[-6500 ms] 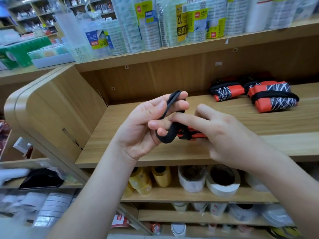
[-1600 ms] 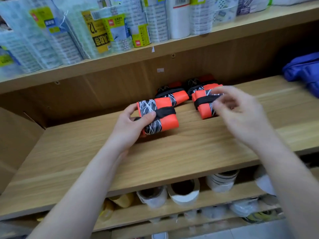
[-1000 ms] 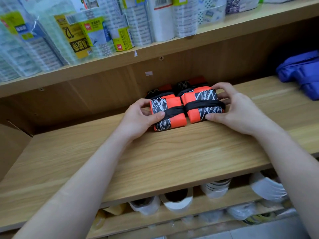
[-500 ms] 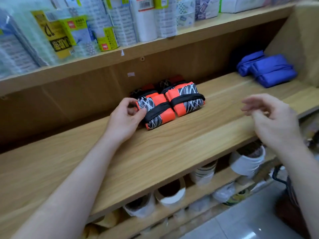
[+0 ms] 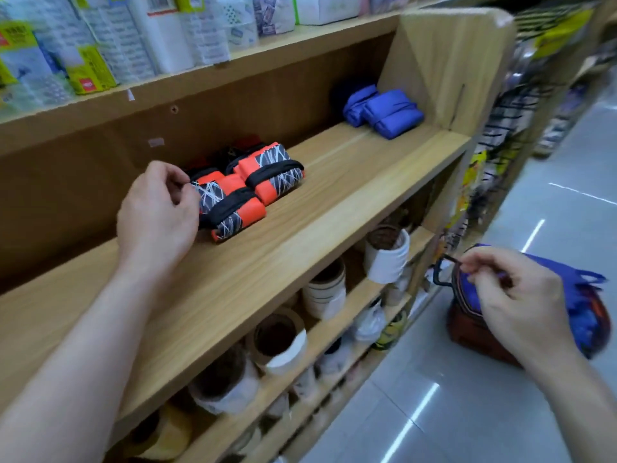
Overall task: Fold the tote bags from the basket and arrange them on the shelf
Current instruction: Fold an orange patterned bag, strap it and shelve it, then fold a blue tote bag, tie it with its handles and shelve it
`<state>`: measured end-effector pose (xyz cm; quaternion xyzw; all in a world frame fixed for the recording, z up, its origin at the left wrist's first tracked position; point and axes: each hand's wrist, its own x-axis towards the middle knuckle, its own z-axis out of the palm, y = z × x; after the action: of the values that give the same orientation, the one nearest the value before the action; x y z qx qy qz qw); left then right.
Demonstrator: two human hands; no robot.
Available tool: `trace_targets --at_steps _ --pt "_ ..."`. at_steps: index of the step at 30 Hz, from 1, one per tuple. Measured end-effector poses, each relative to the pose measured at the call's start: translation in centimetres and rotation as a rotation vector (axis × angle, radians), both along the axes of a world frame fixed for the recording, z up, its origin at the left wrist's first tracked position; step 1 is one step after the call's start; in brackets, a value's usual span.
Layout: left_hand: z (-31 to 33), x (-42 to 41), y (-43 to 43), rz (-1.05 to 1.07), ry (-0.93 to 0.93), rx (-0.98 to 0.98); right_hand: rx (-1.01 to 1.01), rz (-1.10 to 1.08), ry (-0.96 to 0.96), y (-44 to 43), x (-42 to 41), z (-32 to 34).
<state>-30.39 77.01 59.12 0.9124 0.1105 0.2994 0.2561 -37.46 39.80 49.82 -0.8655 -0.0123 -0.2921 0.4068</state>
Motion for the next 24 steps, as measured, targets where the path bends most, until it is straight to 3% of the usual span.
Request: trace_targets --at_steps 7,16,24 --pt "-0.5 -2.3 -13.0 -0.454 -0.004 0.094 -0.035 -0.075 0.055 -8.5 -1.8 -1.5" --pt "-11.7 -0.4 -34.9 -0.959 0.272 0.291 -0.334 -0.108 0.522 -26.5 -4.3 -6.7" --pt "-22.8 4.6 -49.2 -1.047 0.658 0.36 -0.237 -0.272 0.824 -41.0 -6.2 -13.1"
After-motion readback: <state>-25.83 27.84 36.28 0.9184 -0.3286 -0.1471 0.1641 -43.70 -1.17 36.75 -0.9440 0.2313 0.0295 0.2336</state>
